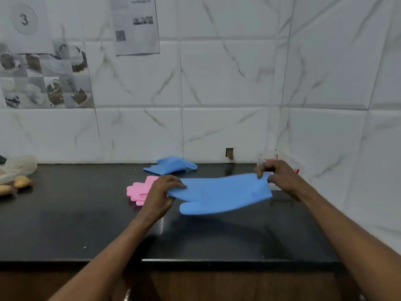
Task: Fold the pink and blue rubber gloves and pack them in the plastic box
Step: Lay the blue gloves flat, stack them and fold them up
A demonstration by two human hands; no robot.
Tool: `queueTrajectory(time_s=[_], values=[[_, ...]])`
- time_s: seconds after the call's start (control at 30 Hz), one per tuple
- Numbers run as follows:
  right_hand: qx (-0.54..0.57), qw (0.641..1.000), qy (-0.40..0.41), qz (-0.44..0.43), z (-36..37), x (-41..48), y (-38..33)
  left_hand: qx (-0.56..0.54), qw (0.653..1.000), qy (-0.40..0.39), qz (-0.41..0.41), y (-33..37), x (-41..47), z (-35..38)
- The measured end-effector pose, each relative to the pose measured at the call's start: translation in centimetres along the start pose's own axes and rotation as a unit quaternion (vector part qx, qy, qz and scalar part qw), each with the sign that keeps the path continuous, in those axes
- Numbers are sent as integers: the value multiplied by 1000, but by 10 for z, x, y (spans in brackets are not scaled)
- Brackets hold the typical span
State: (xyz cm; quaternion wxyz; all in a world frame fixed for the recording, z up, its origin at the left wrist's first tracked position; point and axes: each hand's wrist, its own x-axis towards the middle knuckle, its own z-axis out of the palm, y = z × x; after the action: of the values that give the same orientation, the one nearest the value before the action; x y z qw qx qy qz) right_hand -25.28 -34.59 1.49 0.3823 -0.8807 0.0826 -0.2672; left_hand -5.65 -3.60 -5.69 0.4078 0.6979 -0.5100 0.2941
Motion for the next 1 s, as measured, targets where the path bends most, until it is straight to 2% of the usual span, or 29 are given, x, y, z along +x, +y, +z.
queueTrajectory(time_s=[0.07,0.1,0.27,0.33,0.43,0.5,0.57,0.6,0.67,0.73,0.8,0.9,1.0], values=[[-40,996,-66,45,16,-20,36,95,982,-139,86,-6,-15,1],[-61,992,-91,65,21,-28,51,102,973,-186,90,-9,-20,2],[-57,985,-153,62,17,-40,69,52,954,-295,-16,-23,-27,2],[-28,983,-170,56,14,-39,61,-4,957,-282,-68,-20,-26,1],[65,994,-74,48,9,-33,43,-183,951,-161,-192,-9,-19,-9],[146,987,10,73,6,-23,33,-301,910,-64,-279,-2,-7,-16],[251,956,37,147,7,-15,26,-386,847,-21,-364,2,7,-17],[269,944,31,188,10,-15,24,-383,831,-21,-402,3,12,-15],[220,939,-1,264,19,-20,23,-320,818,-56,-474,2,13,-8],[160,930,-32,329,31,-32,28,-241,819,-110,-509,-1,2,2],[121,929,-14,350,38,-40,36,-192,831,-117,-509,-3,-12,10],[85,937,24,337,40,-46,44,-105,875,-74,-466,-4,-19,12],[37,951,53,303,49,-50,48,12,916,-66,-396,0,-20,15]])
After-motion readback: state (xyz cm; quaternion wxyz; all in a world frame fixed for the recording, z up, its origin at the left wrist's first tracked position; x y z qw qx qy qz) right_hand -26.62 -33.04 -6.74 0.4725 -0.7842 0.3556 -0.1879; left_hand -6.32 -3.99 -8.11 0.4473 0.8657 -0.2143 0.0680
